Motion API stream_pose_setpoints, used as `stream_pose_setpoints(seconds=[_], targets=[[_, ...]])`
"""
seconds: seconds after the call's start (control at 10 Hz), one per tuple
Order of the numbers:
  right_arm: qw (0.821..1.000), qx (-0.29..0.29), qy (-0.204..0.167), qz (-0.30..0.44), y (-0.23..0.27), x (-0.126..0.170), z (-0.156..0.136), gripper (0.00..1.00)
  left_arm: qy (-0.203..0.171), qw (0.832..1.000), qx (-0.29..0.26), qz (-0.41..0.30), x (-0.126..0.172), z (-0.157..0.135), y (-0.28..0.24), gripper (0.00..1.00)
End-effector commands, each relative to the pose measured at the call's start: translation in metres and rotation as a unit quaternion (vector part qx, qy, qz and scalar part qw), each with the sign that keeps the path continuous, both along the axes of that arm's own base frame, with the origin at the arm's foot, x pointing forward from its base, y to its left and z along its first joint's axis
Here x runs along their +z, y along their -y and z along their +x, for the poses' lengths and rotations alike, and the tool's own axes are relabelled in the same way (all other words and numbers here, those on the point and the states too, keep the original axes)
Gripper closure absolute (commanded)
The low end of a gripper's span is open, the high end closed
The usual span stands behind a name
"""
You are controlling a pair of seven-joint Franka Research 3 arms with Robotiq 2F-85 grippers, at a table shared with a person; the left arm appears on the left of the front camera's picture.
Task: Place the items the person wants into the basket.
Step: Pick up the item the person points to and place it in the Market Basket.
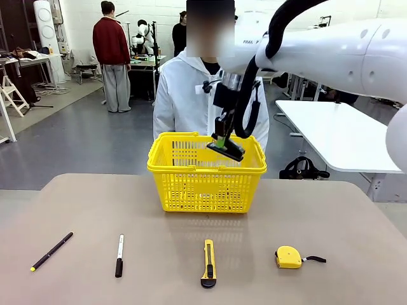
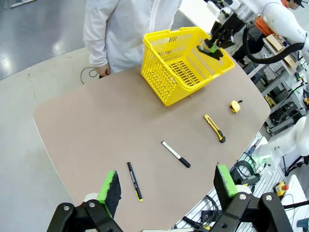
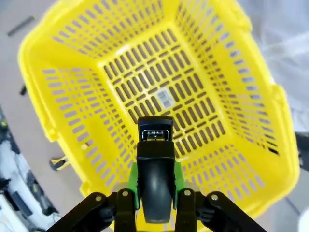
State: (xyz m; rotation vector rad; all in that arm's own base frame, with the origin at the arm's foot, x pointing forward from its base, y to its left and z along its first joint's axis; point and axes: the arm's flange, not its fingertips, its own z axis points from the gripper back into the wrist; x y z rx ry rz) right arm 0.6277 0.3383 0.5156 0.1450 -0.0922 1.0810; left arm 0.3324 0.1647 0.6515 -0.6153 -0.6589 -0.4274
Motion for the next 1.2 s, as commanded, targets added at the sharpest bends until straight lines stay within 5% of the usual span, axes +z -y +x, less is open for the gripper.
stream_pose_setpoints(seconds=[0.0, 0.5, 0.6, 0.8, 1.1], targets=[[0.999, 0.044, 0.003, -0.021, -0.020, -0.010, 0.019, 0.68, 0.008, 1.000, -0.008, -0.007, 0.000, -0.001, -0.002, 0.00], [0.995, 0.081, -0.010, -0.048, -0.033, -0.045, 0.036, 0.68, 0.008, 1.000, -0.008, -0.007, 0.000, -0.001, -0.002, 0.00], [0.995, 0.087, -0.007, -0.051, -0.033, -0.045, 0.035, 0.16, 0.008, 1.000, -0.008, -0.007, 0.000, -0.001, -0.002, 0.00], [0.994, 0.090, -0.011, -0.056, -0.035, -0.044, 0.034, 0.00, 0.008, 1.000, -0.008, -0.007, 0.000, -0.001, -0.002, 0.00], [0.994, 0.093, -0.014, -0.059, -0.035, -0.044, 0.033, 0.00, 0.008, 1.000, -0.008, -0.007, 0.000, -0.001, -0.002, 0.00]])
